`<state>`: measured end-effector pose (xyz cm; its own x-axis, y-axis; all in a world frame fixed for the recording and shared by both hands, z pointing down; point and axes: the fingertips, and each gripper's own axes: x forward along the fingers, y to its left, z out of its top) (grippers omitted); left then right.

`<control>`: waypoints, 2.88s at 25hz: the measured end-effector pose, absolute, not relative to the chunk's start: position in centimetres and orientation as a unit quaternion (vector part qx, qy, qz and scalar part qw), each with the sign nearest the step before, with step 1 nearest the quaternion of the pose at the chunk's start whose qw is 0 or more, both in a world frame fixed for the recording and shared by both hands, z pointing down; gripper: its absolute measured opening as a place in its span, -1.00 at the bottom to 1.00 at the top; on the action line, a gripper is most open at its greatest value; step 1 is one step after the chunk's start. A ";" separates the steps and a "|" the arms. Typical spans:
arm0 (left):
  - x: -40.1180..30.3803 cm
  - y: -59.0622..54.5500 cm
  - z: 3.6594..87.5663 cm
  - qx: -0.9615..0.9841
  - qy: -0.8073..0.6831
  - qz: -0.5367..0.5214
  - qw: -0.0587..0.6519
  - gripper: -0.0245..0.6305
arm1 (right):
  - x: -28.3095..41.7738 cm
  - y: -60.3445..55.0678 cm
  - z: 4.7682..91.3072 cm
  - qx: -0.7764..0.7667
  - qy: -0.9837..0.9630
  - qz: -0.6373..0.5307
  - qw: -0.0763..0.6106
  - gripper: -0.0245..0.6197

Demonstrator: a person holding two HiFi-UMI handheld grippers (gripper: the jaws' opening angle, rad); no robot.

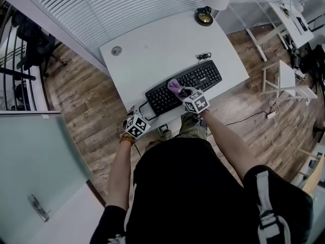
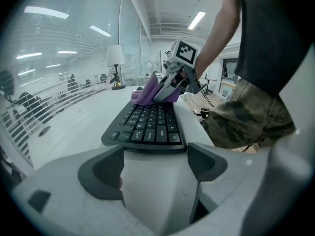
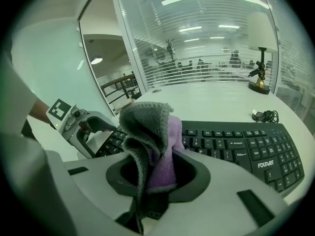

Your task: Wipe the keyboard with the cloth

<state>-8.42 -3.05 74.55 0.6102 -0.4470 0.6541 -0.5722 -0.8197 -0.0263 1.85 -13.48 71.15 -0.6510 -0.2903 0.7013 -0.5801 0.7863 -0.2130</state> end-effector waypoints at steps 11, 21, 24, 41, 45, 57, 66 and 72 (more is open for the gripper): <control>-8.4 -3.0 74.6 0.892 -0.285 0.337 0.094 0.30 | -0.3 -12.0 71.2 0.215 -0.891 0.206 0.343 -0.61; -8.5 -3.0 74.6 0.892 -0.286 0.337 0.093 0.29 | -3.3 -9.6 71.2 0.156 -0.901 0.170 0.366 -0.61; -8.6 -3.0 74.6 0.892 -0.285 0.337 0.094 0.30 | -3.8 -9.3 71.2 0.140 -0.903 0.153 0.376 -0.61; -8.5 -3.0 74.5 0.891 -0.285 0.338 0.097 0.29 | -7.3 -6.2 70.8 0.038 -0.905 0.068 0.418 -0.61; -8.5 -3.0 74.5 0.892 -0.285 0.337 0.098 0.29 | -8.1 -5.6 70.7 0.021 -0.903 0.049 0.427 -0.61; -8.4 -2.8 74.5 0.893 -0.285 0.337 0.093 0.29 | -2.4 -11.3 65.4 0.063 -0.935 0.268 0.223 -0.57; -8.3 -3.1 74.4 0.894 -0.282 0.336 0.094 0.29 | 16.5 -23.6 65.4 0.308 -0.891 0.224 0.248 -0.57; -8.5 -3.1 74.4 0.894 -0.281 0.337 0.095 0.29 | 25.6 -27.0 66.9 0.411 -0.833 0.191 0.317 -0.57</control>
